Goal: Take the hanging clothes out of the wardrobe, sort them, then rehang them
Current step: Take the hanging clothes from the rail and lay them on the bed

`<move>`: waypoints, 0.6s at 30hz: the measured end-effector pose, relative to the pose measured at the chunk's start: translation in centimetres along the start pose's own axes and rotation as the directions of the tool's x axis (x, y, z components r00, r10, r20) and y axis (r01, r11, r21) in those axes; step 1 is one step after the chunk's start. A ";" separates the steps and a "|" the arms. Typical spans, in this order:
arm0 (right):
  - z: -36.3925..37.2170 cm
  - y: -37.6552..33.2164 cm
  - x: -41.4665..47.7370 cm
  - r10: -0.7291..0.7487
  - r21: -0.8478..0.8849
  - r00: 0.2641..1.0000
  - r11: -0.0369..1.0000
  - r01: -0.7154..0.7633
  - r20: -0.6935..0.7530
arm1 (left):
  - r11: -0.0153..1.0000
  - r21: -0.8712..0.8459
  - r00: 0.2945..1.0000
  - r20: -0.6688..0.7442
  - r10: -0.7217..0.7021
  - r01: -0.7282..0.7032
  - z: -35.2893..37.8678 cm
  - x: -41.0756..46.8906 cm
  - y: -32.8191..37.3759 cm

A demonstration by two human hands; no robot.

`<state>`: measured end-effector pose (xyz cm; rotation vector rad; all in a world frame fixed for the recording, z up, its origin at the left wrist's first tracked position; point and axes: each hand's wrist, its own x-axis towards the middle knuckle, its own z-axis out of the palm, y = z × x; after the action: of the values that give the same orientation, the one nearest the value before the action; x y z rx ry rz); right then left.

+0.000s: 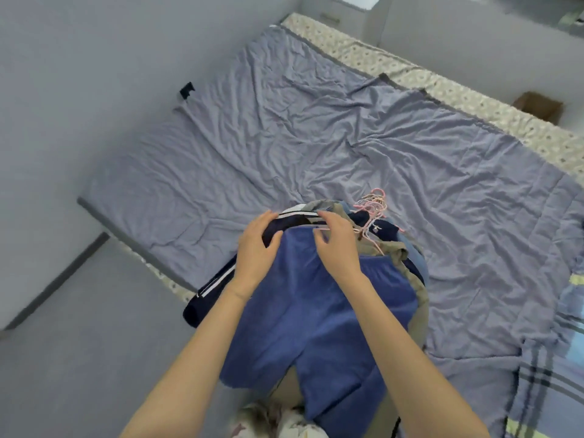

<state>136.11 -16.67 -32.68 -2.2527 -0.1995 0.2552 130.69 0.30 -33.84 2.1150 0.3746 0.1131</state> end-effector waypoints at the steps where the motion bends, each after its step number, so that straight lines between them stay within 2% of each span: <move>1: 0.8 -1.6 -0.5 -0.030 0.015 0.999 0.999 0.029 0.027 | 0.999 0.034 0.998 -0.056 0.011 -0.009 -2.0 -1.2 -0.3; 5: 4.6 -7.2 -3.1 -0.187 0.015 0.973 0.982 0.187 0.135 | 0.987 0.158 0.972 -0.233 -0.004 0.042 -9.5 -6.3 -2.2; 10: 9.8 -13.5 -8.5 -0.336 0.023 0.909 0.940 0.341 0.246 | 0.968 0.169 0.898 -0.428 -0.099 0.187 -16.8 -14.5 -5.3; 13: 13.1 -17.3 -13.4 -0.436 0.051 0.840 0.894 0.445 0.324 | 0.957 0.123 0.840 -0.517 -0.163 0.262 -20.6 -20.9 -7.4; 18: 19.7 -23.4 -23.6 -0.564 0.113 0.681 0.802 0.587 0.466 | 0.920 0.066 0.722 -0.643 -0.256 0.385 -27.0 -33.3 -11.0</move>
<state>107.02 7.29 -24.30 -2.0030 -1.1786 0.4641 90.59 17.39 -26.16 2.1193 1.1960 0.6089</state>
